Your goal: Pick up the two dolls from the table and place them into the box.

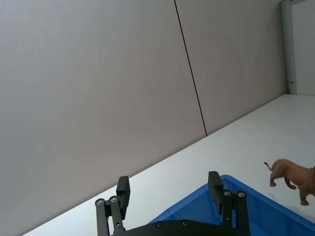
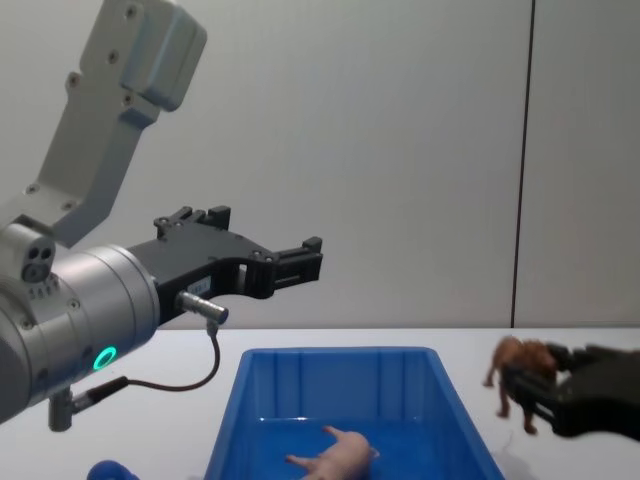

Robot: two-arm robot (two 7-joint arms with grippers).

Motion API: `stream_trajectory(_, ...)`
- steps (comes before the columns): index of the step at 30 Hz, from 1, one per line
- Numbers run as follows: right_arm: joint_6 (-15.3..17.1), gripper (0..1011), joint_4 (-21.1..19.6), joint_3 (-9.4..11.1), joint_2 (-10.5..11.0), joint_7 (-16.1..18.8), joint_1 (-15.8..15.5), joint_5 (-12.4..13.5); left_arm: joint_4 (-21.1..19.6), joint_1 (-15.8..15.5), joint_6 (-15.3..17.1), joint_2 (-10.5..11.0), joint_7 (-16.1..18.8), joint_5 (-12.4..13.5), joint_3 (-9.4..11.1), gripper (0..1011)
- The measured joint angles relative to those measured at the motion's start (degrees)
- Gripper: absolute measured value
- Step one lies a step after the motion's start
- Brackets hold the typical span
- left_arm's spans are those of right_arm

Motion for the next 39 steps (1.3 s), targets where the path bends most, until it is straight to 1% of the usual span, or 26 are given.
stream_trajectory(5,-0.7,409,-0.7,-0.3,-0.7,1.5,0.8,0.9,0.0,0.0,0.0,0.0,0.0,0.0,0.0,1001)
stream_trajectory(13,-1.6,413,-0.9,-1.6,-3.0,5.1,3.0,2.1,0.0,0.0,0.0,0.0,0.0,0.0,0.0,1001)
stream_trajectory(15,-1.7,445,-0.7,-2.0,-3.6,6.0,3.6,2.3,0.0,0.0,0.0,0.0,0.0,0.0,0.0,1001)
stream_trajectory(16,-1.7,495,-0.6,-2.1,-3.8,6.3,3.8,2.3,0.0,0.0,0.0,0.0,0.0,0.0,0.0,1001)
stream_trajectory(17,-1.7,511,-0.5,-2.2,-4.0,6.5,4.0,2.4,0.0,0.0,0.0,0.0,0.0,0.0,0.0,1001)
stream_trajectory(18,-1.6,551,-0.3,-2.4,-4.3,6.9,4.3,2.4,0.0,0.0,0.0,0.0,0.0,0.0,0.0,1001)
stream_trajectory(21,-1.3,628,0.2,-2.8,-4.9,7.4,4.9,2.5,0.0,0.0,0.0,0.0,0.0,0.0,0.0,1001)
stream_trajectory(22,-1.3,693,0.2,-2.8,-4.9,7.4,4.9,2.5,0.0,0.0,0.0,0.0,0.0,0.0,0.0,1001)
stream_trajectory(23,-1.1,712,0.3,-2.9,-5.1,7.5,5.2,2.5,0.0,0.0,0.0,0.0,0.0,0.0,0.0,1001)
stream_trajectory(24,-0.9,726,0.5,-3.0,-5.2,7.5,5.3,2.4,0.0,0.0,0.0,0.0,0.0,0.0,0.0,1001)
stream_trajectory(26,-0.4,805,0.7,-3.1,-5.5,7.3,5.5,2.3,0.0,0.0,0.0,0.0,0.0,0.0,0.0,1001)
stream_trajectory(27,-0.2,824,0.8,-3.1,-5.6,7.2,5.6,2.2,0.0,0.0,0.0,0.0,0.0,0.0,0.0,1001)
stream_trajectory(28,0.2,842,0.8,-3.2,-5.7,6.8,5.7,2.1,0.0,0.0,0.0,0.0,0.0,0.0,0.0,1001)
stream_trajectory(29,0.4,894,0.9,-3.2,-5.7,6.6,5.7,2.0,0.0,0.0,0.0,0.0,0.0,0.0,0.0,1001)
stream_trajectory(31,0.8,926,0.9,-3.2,-5.8,6.0,5.7,1.8,0.0,0.0,0.0,0.0,0.0,0.0,0.0,1001)
stream_trajectory(32,1.2,971,0.9,-3.2,-5.8,5.4,5.7,1.7,0.0,0.0,0.0,0.0,0.0,0.0,0.0,1001)
stream_trajectory(34,1.6,999,0.9,-3.2,-5.8,4.7,5.6,1.5,0.0,0.0,0.0,0.0,0.0,0.0,0.0,1001)
stream_trajectory(38,2.9,1001,0.3,-2.9,-5.5,2.3,5.1,1.1,0.0,0.0,0.0,0.0,0.0,0.0,0.0,1001)
stream_trajectory(39,2.9,1001,0.3,-2.9,-5.5,2.3,5.1,1.1,0.0,0.0,0.0,0.0,0.0,0.0,0.0,1001)
